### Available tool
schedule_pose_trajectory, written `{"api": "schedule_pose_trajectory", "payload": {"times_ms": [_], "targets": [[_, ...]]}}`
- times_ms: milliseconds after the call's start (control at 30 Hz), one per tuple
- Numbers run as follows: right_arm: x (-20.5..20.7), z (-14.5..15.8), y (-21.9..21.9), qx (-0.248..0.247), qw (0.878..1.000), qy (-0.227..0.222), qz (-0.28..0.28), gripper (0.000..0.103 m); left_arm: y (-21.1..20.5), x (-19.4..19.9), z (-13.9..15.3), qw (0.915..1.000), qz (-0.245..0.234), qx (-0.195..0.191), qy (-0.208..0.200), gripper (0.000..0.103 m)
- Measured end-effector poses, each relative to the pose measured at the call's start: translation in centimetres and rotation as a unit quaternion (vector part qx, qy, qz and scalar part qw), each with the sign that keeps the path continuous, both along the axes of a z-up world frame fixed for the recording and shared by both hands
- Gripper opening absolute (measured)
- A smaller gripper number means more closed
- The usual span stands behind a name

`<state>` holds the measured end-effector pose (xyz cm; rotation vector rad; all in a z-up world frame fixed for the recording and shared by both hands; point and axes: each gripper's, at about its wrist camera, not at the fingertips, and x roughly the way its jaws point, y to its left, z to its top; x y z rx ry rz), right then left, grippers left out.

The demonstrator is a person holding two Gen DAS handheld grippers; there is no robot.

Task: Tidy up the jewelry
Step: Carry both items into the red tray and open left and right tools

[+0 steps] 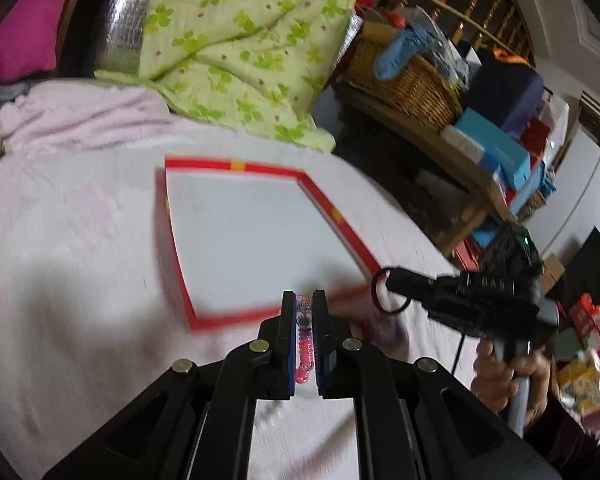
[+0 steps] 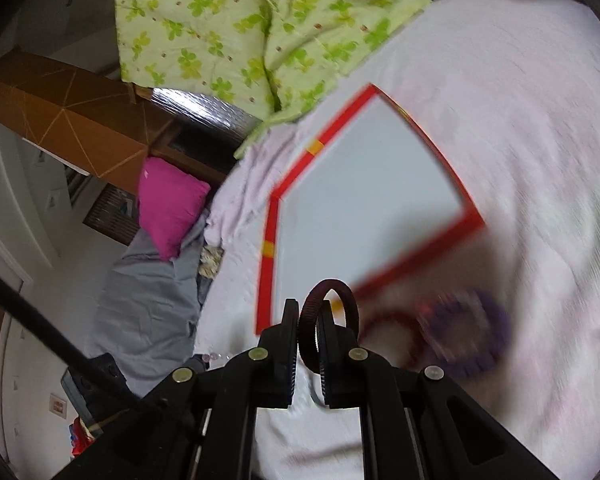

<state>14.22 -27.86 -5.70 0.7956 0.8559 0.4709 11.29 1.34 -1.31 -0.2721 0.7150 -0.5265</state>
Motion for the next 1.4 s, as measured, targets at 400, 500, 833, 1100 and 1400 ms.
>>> {"api": "schedule_pose_trajectory", "payload": {"times_ms": [400,500,833,1100,1400], "targets": [[9.6,-0.9,3.0,0.005,1.000,0.011,-0.018,0.010,-3.8,8.5,-0.9,0.9996,0.025,0.013,-0.002,0.008],[11.4,-1.4,3.7,-0.001,1.000,0.010,-0.014,0.010,-3.8,10.2,-1.2,0.9992,0.036,0.014,0.001,0.008],[18.4,-2.3,5.5,0.003,1.000,0.019,-0.023,0.013,-3.5,17.7,-2.5,0.9971,0.074,0.016,0.012,0.008],[20.1,-4.0,3.8,-0.028,0.995,0.078,-0.057,0.048,-4.1,19.8,-4.5,0.9933,0.086,0.061,0.048,0.061],[16.5,-0.8,-0.3,-0.035,0.991,0.065,-0.111,0.069,-2.8,15.8,-3.2,0.9881,0.121,0.071,0.062,0.067]]}}
